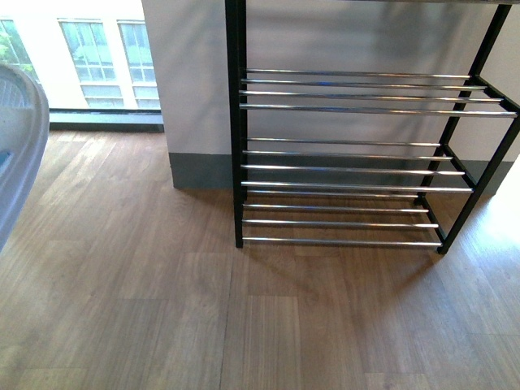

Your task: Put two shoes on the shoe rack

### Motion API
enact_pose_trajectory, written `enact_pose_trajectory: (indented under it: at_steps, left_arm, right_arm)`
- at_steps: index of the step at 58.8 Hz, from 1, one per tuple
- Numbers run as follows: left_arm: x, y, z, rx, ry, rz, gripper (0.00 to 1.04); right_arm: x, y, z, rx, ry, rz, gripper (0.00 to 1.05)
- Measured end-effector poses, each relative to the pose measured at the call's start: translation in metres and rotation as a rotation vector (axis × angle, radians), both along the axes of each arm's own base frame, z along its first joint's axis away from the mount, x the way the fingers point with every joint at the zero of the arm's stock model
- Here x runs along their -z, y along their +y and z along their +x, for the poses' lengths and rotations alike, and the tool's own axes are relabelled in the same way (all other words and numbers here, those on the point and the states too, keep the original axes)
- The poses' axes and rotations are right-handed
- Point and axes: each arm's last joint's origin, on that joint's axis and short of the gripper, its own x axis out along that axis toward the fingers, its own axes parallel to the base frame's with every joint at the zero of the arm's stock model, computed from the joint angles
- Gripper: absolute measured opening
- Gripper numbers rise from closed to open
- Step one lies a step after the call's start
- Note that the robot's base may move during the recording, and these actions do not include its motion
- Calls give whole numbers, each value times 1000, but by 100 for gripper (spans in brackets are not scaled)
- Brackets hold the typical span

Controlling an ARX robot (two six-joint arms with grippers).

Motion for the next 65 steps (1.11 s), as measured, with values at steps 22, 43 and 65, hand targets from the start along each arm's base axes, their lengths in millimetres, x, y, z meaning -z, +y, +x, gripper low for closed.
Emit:
enact_pose_trajectory:
  at_steps: [22, 43, 65]
  left_arm:
    - [1, 0, 0, 1, 3, 0, 2]
    - [1, 0, 0, 1, 3, 1, 2]
    - [1, 0, 0, 1, 3, 1, 2]
  right_arm:
    - [1, 0, 0, 0, 2, 1, 2]
    - [1, 0, 0, 0, 2, 1, 2]
    - [1, 0, 0, 0, 2, 1, 2]
